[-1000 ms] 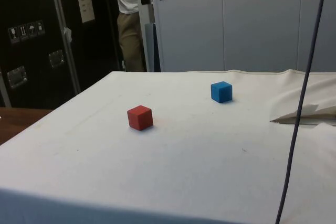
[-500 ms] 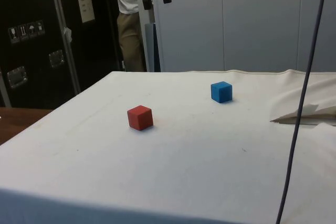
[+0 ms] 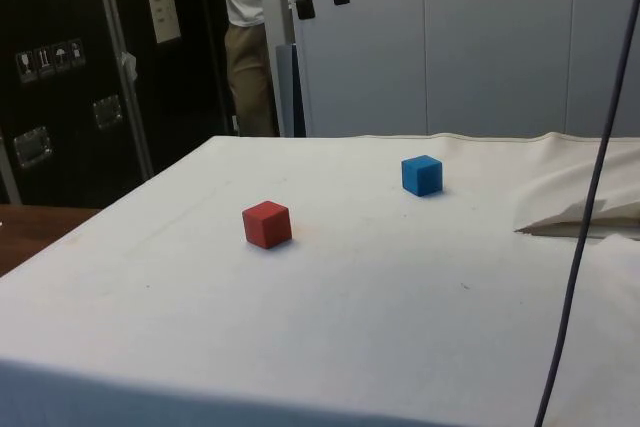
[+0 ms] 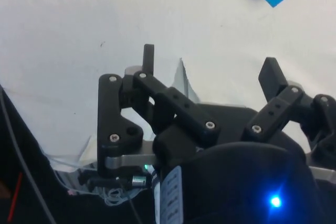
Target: Stack the two cubes.
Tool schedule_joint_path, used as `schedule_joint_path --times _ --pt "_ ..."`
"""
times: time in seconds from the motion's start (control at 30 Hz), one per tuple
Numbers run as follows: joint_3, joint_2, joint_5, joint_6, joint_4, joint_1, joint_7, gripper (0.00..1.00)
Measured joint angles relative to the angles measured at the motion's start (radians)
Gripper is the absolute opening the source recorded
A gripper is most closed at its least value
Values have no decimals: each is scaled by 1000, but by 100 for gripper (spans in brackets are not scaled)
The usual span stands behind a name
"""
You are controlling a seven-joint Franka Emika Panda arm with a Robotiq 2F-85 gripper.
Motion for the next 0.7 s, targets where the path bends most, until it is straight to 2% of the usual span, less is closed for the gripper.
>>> schedule_joint_path --times 0.2,0.43,0.7 --pt "0 -31 -12 13 -39 -1 9 100" --pt "-11 -76 -28 57 -118 -7 16 100" --pt "-26 -81 -29 99 -163 -11 16 100"
